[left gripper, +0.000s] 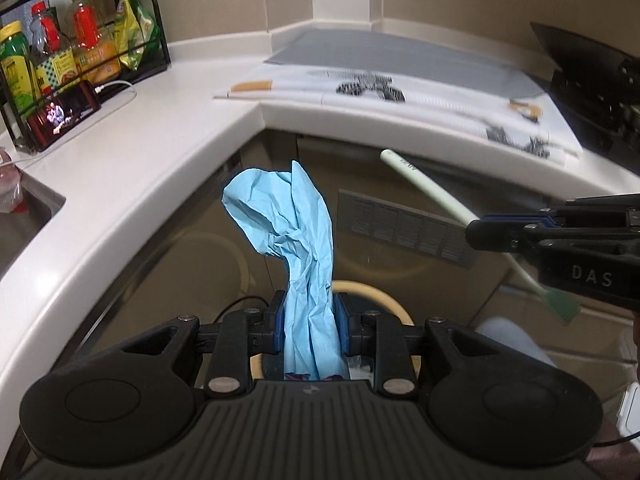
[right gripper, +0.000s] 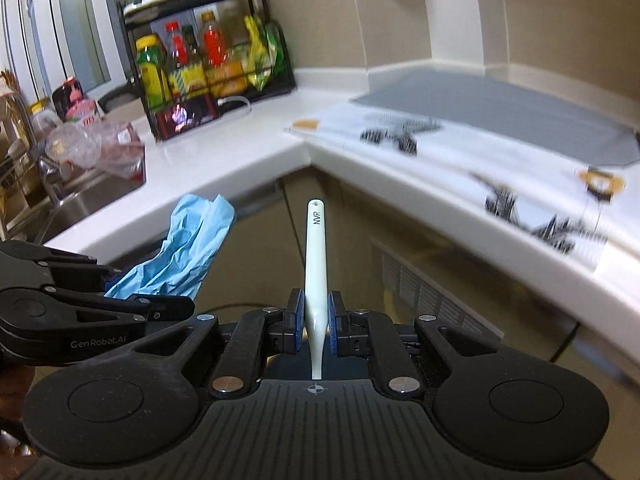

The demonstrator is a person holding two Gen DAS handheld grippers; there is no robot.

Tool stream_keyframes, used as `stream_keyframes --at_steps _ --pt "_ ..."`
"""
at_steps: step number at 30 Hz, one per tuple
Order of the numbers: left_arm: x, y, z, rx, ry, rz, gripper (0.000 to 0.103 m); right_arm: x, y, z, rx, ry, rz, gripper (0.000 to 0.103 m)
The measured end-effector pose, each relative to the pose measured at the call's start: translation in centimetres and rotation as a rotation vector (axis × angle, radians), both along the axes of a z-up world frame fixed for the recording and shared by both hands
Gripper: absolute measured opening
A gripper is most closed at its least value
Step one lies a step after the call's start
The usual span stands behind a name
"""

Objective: Collect trash
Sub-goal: 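Carry the glove and toothbrush down over the trash bin with both grippers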

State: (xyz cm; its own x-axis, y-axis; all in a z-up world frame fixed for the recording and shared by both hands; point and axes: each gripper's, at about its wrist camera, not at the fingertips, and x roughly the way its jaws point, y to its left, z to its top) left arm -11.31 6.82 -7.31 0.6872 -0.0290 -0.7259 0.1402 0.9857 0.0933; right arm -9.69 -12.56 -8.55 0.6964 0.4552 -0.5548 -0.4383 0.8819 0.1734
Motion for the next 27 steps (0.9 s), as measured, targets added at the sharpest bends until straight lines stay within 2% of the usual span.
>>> stream_keyframes --at_steps 9,27 --pt "-0.6 -0.2 -2.2 0.004 0.073 0.007 0.027 -0.9 1.1 -2.1 -0.013 0.065 0.034 0.013" --pt "0.8 0.1 -3.7 0.004 0.105 0.024 0.027 -0.3 1.8 -3.4 -0.040 0.116 0.033 0.013"
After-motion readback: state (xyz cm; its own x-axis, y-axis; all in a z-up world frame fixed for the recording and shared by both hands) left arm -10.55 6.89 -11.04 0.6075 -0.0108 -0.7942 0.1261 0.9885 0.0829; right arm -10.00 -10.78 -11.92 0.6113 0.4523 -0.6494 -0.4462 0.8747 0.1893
